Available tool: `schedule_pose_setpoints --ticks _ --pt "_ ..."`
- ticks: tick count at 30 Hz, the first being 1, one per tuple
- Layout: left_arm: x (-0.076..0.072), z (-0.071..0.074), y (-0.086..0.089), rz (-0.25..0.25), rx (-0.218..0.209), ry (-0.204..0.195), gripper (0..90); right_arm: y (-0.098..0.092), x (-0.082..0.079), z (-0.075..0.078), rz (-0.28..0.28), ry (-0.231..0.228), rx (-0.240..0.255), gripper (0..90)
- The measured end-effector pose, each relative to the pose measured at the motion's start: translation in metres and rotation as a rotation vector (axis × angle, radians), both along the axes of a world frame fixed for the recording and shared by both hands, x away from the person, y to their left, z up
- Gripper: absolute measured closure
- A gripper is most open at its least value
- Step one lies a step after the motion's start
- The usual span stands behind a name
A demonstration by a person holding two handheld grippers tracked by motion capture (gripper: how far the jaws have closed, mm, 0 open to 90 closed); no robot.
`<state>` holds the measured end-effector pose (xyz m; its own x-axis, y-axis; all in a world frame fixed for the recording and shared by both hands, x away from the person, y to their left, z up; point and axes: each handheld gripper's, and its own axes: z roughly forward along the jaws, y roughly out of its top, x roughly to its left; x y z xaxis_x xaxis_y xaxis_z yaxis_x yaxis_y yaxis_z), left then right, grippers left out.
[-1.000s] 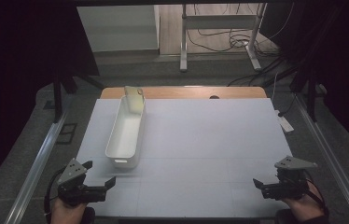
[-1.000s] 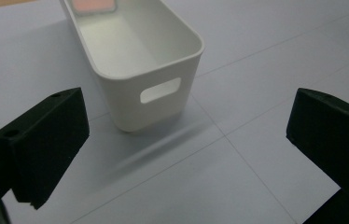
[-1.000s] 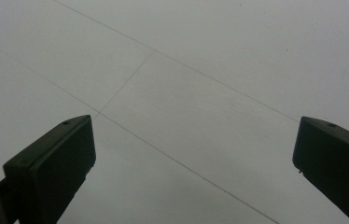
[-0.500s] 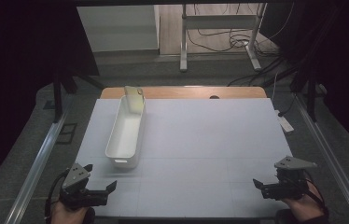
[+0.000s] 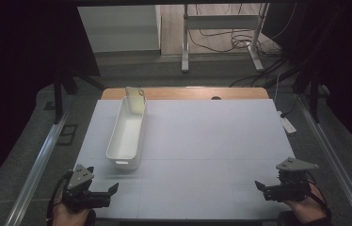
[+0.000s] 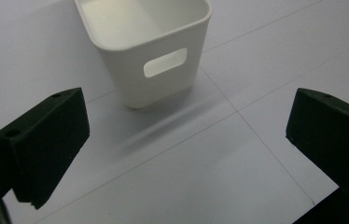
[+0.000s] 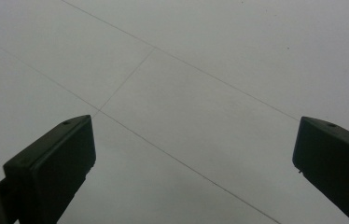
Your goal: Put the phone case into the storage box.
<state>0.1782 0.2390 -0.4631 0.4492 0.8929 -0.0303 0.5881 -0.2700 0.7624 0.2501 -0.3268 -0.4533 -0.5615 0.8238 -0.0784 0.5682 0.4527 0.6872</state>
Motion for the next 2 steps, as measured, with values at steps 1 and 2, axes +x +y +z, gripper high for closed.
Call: schedule_pose_setpoints --ticks 1,2 --pt "0.0002 0.0001 0.0003 0.0 -0.003 0.002 0.1 0.0 0.0001 -0.0002 -0.001 -0.001 -0.001 0.0" --pt "0.0002 0.0001 0.0003 0.0 -0.003 0.002 0.2 -0.0003 0.0004 -0.0003 0.0 0.003 0.0 0.0"
